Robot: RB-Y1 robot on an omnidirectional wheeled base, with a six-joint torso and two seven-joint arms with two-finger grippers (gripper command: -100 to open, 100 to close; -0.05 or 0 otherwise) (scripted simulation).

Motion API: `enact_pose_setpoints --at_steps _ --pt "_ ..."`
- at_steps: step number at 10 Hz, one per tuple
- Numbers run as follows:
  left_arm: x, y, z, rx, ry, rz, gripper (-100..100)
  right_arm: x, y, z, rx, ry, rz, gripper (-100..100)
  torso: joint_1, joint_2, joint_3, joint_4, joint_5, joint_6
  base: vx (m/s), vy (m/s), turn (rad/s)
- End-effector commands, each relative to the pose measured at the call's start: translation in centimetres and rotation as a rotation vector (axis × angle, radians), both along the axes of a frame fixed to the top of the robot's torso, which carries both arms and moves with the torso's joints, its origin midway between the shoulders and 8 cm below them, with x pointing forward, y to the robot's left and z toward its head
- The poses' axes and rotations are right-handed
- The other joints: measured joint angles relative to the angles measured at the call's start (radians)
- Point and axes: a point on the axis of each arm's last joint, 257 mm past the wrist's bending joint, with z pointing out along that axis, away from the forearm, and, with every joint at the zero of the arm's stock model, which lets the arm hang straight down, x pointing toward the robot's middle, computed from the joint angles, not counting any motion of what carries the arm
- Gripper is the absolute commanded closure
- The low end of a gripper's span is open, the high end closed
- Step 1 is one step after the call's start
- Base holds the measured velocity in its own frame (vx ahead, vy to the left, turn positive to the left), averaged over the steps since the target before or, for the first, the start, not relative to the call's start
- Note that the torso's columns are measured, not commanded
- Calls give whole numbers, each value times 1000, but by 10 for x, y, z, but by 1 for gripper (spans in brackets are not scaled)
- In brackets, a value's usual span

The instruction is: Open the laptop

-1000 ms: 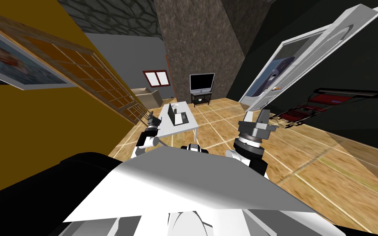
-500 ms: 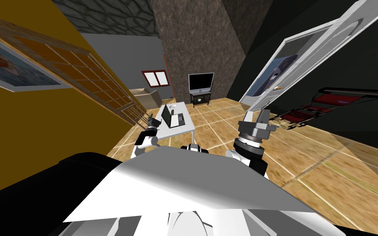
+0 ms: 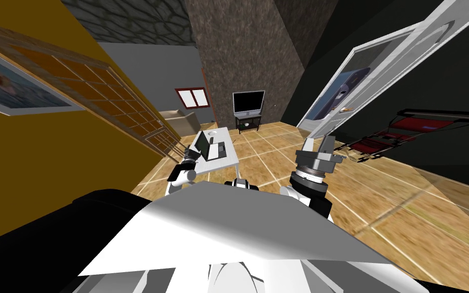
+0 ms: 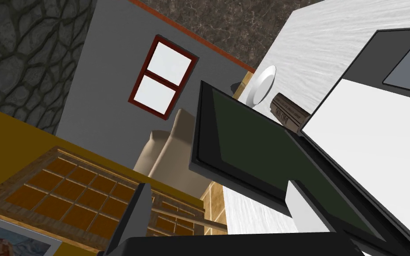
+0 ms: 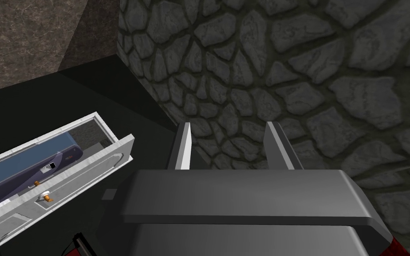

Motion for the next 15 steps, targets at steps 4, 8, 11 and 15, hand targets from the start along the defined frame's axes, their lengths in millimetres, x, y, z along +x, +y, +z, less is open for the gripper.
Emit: enact_pose_setpoints --at_steps 4,8,11,15 --pt "-4 2 -3 -30 4 9 100 0 0 0 0 0 0 0 -2 1 0 0 -1 -1 49 -1 -1" --pt "-1 15 -9 148 78 26 100 0 0 0 0 0 0 0 -7 -2 -1 -4 1 2 10 -99 -32" --pt "0 25 -13 292 139 36 100 0 0 0 0 0 0 0 -1 -4 -2 -2 1 0 27 -121 -33" --pt "7 30 -24 376 175 41 100 0 0 0 0 0 0 0 2 3 2 1 0 -2 7 -79 -10"
